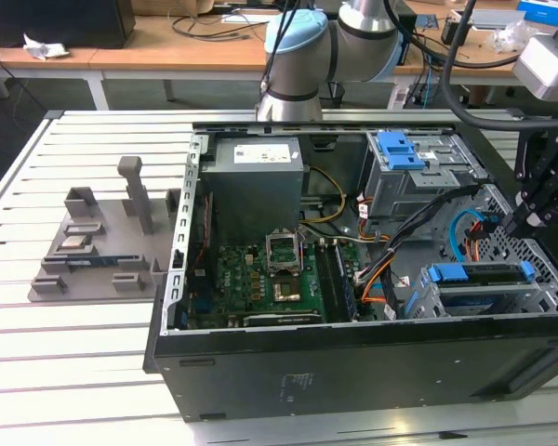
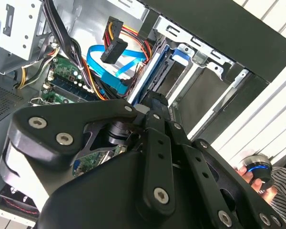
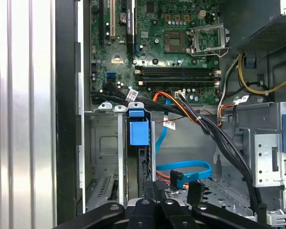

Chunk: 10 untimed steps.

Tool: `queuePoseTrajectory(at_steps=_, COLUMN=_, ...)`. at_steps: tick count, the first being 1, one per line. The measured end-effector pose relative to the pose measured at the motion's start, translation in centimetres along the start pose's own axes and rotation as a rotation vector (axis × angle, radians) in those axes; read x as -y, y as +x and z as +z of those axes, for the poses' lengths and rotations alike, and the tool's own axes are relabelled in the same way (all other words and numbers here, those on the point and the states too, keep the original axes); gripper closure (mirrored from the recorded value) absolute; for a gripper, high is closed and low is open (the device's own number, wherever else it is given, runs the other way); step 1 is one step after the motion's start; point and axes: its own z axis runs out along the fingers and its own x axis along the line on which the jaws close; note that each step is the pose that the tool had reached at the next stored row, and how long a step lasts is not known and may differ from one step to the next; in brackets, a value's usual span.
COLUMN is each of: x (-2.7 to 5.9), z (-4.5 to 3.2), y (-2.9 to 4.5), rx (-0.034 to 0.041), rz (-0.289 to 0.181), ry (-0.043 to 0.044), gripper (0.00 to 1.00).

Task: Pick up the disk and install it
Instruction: 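Insert the disk into the insertion slot, then insert the first disk wire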

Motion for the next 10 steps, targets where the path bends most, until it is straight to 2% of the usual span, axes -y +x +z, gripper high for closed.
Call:
queuePoseTrajectory(at_steps=9, x=0.01, z=0.00, y=0.00, rx=0.0000, rz=0.000, ry=0.0000, gripper=0.89)
queuePoseTrajectory(at_steps=10, x=0.01, z=0.00, y=0.00, rx=0.0000, rz=0.000, ry=0.0000, gripper=0.83)
